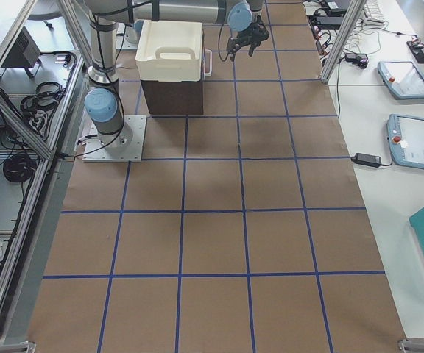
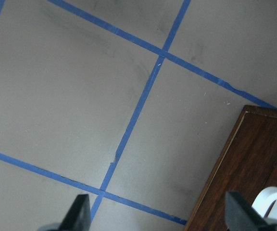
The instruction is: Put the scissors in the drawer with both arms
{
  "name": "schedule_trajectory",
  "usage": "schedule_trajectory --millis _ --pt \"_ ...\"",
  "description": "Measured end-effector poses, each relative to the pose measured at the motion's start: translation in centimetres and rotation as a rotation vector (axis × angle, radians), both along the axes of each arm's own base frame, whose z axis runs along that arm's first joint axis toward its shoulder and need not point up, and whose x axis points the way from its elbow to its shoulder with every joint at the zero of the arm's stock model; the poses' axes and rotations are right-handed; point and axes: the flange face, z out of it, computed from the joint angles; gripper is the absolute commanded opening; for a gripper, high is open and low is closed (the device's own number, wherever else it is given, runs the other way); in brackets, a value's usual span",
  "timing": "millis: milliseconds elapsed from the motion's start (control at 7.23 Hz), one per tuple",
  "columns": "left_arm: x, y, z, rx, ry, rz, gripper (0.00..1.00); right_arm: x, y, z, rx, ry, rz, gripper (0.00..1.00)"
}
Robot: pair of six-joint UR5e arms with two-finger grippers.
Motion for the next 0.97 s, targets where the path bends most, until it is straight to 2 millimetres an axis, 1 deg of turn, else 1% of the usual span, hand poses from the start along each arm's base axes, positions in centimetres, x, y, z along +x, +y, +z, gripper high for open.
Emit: schedule_trajectory --millis 138,277,415,553,830,969 --pt "0.9 -0.3 -1.8 -0.008 0.036 -0.052 0.99 1.1 0.2 -1.0 0.015 0.006 -0.054 1.0" --pt "1.5 -0.5 -3.3 -0.017 0.077 -0.104 0.95 1.9 0.4 -1.7 0.031 0.005 -0.113 1.0" --pt "1.7 -0.7 -4.1 -0.024 0.098 -0.131 0.95 2.7 0.6 -2.4 0.053 0.008 -0.167 1.0" --pt "1.7 -0.7 -4.7 -0.027 0.105 -0.148 0.96 3.3 1.0 -3.1 0.078 0.021 -0.213 1.0" --pt "1.7 -0.3 -5.9 -0.064 0.076 -0.167 0.96 3.9 1.6 -4.3 0.126 0.048 -0.288 1.0" --pt "1.6 -0.1 -6.6 -0.093 0.056 -0.172 0.93 4.1 1.7 -5.0 0.153 0.052 -0.325 1.0"
